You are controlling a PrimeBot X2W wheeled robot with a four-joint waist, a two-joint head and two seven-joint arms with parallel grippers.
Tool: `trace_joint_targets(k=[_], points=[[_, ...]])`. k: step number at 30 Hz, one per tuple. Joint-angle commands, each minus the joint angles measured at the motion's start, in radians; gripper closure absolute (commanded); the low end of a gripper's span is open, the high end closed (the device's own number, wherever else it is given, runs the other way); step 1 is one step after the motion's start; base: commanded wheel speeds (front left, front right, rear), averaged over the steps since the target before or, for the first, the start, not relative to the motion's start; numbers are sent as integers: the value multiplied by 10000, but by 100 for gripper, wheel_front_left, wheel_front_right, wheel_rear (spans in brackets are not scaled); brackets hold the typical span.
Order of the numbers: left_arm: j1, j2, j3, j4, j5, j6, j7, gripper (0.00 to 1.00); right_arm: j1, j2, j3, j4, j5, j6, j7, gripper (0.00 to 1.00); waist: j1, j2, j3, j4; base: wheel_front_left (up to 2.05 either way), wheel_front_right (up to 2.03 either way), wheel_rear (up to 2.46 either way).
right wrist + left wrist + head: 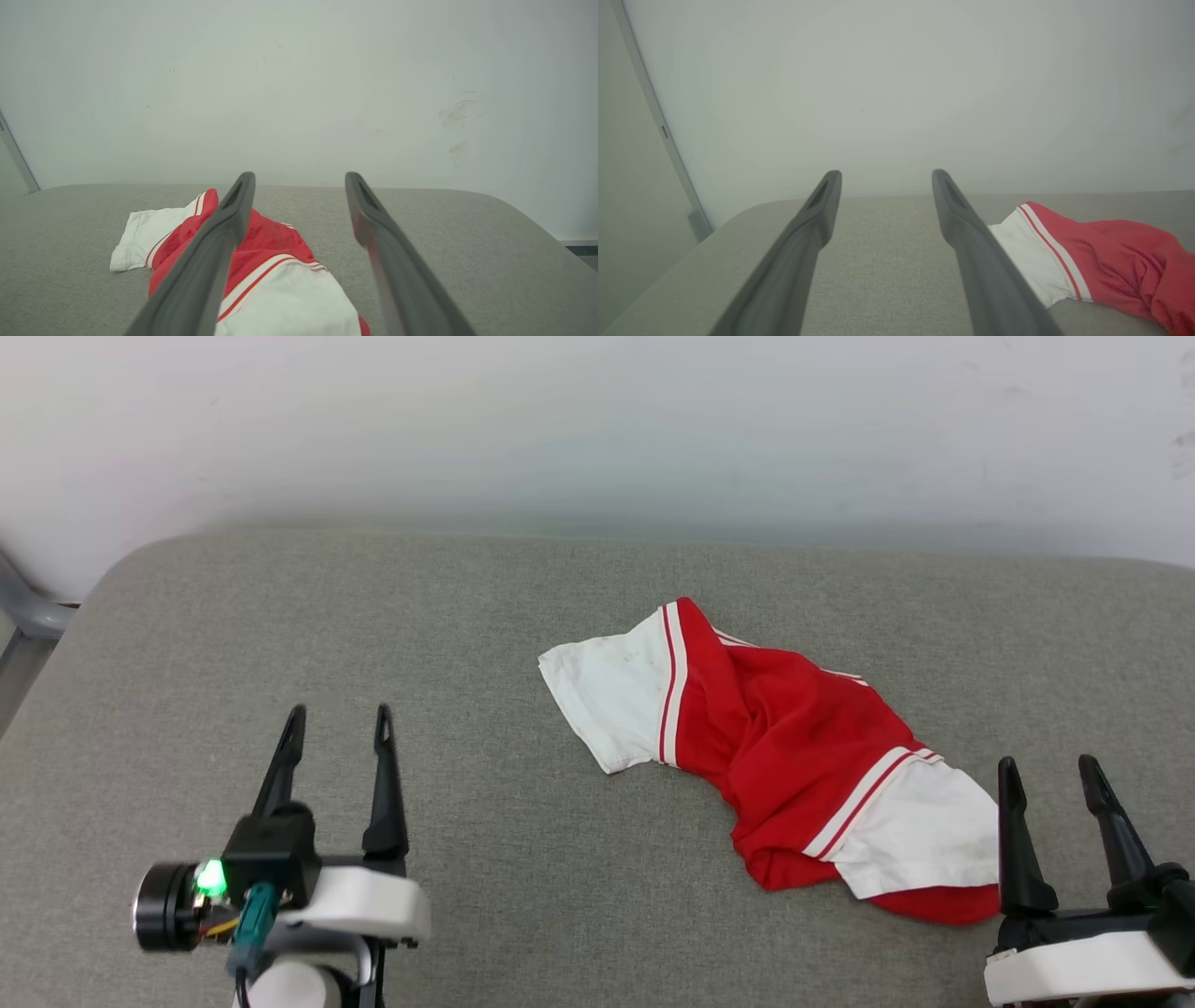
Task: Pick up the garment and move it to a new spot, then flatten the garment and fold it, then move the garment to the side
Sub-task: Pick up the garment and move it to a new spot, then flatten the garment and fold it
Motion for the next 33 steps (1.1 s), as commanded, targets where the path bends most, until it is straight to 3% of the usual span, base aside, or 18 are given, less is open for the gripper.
trace_joint_targets(k=[1, 18, 33], points=[[220, -81, 104, -69, 96, -65, -25, 0, 135, 20, 9, 32, 18, -7, -13, 0, 1, -1, -41, 4, 0, 0, 0], [2287, -1346, 2089, -166, 1671, -1753, -26, 0, 581, 21, 83, 313, 356, -7, -13, 0, 1, -1, -408, -31, 0, 0, 0], [2512, -1936, 2711, 36, 2368, -2564, -26, 0, 727, 21, 62, 419, 447, -7, -13, 0, 1, -1, -493, -92, 0, 0, 0]])
